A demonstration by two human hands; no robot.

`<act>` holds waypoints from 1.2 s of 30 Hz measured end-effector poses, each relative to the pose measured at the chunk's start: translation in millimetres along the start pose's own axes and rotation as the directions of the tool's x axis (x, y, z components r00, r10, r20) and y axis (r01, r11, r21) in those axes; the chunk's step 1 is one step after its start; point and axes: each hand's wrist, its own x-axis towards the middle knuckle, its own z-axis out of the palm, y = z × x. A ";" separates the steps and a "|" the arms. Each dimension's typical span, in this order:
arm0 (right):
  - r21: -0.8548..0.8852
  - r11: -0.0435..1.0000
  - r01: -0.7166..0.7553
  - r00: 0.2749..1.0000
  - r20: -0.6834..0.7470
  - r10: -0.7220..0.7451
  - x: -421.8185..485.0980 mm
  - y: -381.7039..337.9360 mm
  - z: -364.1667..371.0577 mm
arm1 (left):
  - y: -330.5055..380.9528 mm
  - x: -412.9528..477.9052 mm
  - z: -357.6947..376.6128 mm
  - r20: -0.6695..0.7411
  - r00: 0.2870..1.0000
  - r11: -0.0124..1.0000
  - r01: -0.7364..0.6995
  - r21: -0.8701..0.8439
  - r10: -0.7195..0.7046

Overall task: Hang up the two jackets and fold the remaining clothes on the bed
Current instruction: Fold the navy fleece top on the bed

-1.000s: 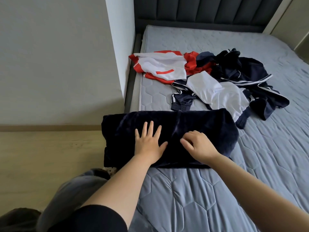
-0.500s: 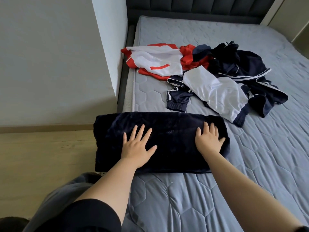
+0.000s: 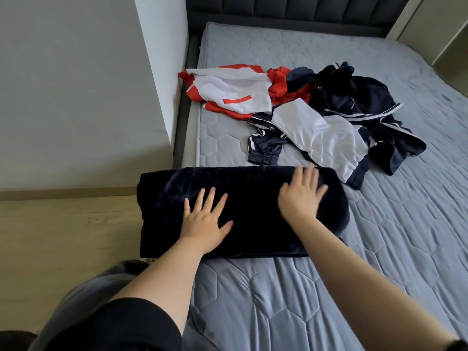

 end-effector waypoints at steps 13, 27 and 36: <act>0.000 0.942 0.336 0.938 0.088 -0.335 -29.4 -68.8 77.3 | -58.6 15.9 -20.5 0.126 0.807 0.727 0.577 -0.372 -0.576; -0.109 0.937 0.333 0.942 0.079 -0.326 -22.8 -68.7 101.6 | -132.7 26.7 -1.4 0.732 0.617 -0.047 0.754 -0.655 -0.289; -0.114 0.935 0.336 0.941 0.094 -0.326 -21.6 -69.3 102.4 | -145.8 9.4 -33.1 0.693 0.705 -0.218 0.660 -0.719 -0.151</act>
